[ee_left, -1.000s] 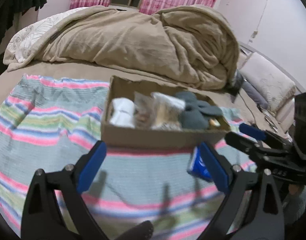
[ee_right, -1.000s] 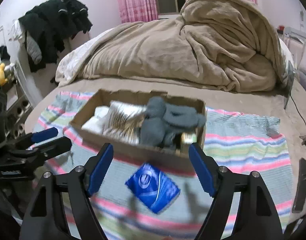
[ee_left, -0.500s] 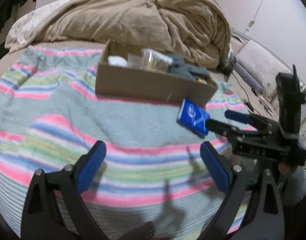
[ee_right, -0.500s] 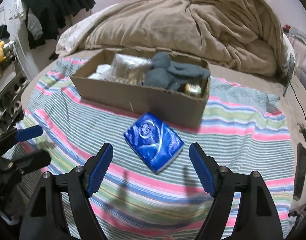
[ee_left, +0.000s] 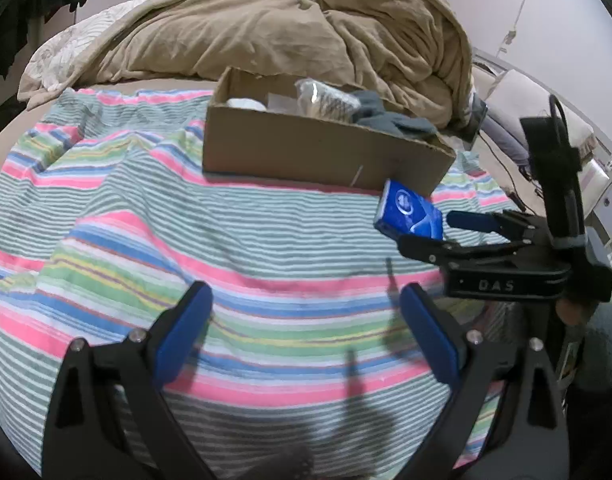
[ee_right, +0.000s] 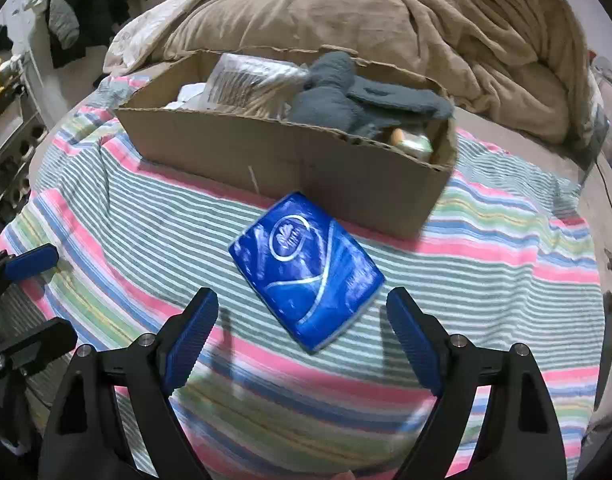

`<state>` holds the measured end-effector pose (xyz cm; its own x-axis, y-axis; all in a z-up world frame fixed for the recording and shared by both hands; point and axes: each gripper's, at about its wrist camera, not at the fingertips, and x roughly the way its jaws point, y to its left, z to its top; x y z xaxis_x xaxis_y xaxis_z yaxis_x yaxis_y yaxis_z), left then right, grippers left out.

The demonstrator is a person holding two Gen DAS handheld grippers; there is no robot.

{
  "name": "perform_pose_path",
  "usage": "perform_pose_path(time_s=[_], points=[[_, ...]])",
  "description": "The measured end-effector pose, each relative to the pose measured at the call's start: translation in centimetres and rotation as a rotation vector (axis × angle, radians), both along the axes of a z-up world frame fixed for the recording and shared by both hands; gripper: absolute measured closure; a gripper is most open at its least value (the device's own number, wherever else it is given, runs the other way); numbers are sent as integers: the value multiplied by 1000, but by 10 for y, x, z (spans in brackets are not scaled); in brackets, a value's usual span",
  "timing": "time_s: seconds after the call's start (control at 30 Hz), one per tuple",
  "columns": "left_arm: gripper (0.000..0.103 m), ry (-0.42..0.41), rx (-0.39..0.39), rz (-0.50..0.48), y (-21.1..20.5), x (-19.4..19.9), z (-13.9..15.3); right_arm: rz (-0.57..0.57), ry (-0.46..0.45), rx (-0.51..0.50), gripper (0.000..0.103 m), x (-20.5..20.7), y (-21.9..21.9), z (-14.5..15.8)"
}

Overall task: Organize objects
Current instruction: 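Grasp the blue tissue pack with the right gripper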

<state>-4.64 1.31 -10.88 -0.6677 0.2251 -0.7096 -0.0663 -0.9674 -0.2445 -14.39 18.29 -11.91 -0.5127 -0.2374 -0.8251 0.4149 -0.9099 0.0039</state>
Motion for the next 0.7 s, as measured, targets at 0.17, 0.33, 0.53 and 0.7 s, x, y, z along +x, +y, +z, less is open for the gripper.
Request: perform_pose_path(time_s=[0.17,0.33,0.53,0.7], points=[[7,3,3,-3,0,0,0,-7,0,60,15,-13,-8,-6],[7,8,10,-6,-1,1,0,-16,-6,89,15,-24,-14,-13],[7,14,23,-11,-3,3,1,-8,24,75,21,-18,-17,-9],[7,19,30,-5,-6,4,4,-6,37,39,40,-13,-13,-2]])
